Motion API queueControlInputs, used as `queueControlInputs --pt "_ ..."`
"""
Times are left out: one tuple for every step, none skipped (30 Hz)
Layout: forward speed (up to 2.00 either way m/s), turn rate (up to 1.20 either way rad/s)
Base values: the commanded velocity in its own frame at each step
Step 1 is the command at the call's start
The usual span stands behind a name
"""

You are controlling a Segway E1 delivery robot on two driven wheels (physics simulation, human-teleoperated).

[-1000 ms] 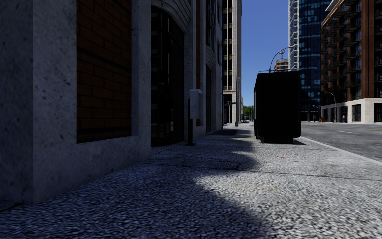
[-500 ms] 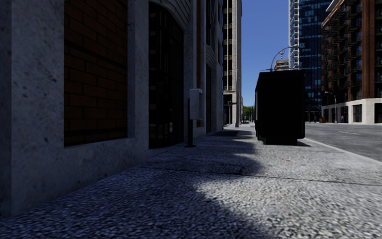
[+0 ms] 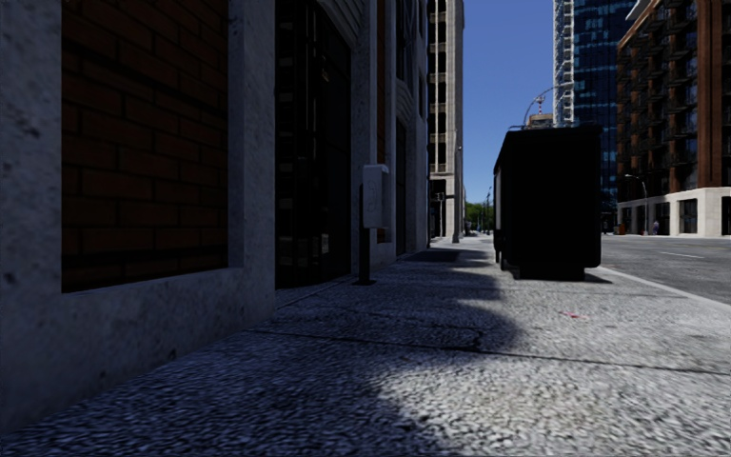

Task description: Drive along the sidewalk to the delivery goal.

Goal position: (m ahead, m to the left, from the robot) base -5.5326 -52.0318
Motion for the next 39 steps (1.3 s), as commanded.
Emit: queueControlInputs --pt "0.83 0.21" --pt "0.83 0.21" --pt "0.84 0.21" --pt "0.87 0.15" --pt "0.91 0.0" --pt "0.95 0.0" --pt "0.95 0.0" --pt "0.99 0.0" --pt "1.05 0.0" --pt "1.18 0.0" --pt "1.18 0.0" --pt "1.27 0.0" --pt "1.29 0.0" --pt "1.29 0.0" --pt "1.29 0.0" --pt "1.29 0.0" --pt "1.29 0.0" --pt "1.29 0.0" --pt "1.29 0.0" --pt "1.29 0.0" --pt "1.29 0.0" --pt "1.29 -0.04" --pt "1.29 -0.2" --pt "1.29 -0.33" --pt "1.29 -0.33" --pt "1.29 -0.44" --pt "1.29 -0.57" --pt "1.29 -0.7" --pt "1.29 -0.7" --pt "1.28 -0.77" --pt "1.28 -0.8" --pt "1.27 -0.8" --pt "1.27 -0.8" --pt "1.27 -0.8" --pt "1.27 -0.8" --pt "1.27 -0.8" --pt "1.27 -0.8" --pt "1.27 -0.8" --pt "1.27 -0.8"
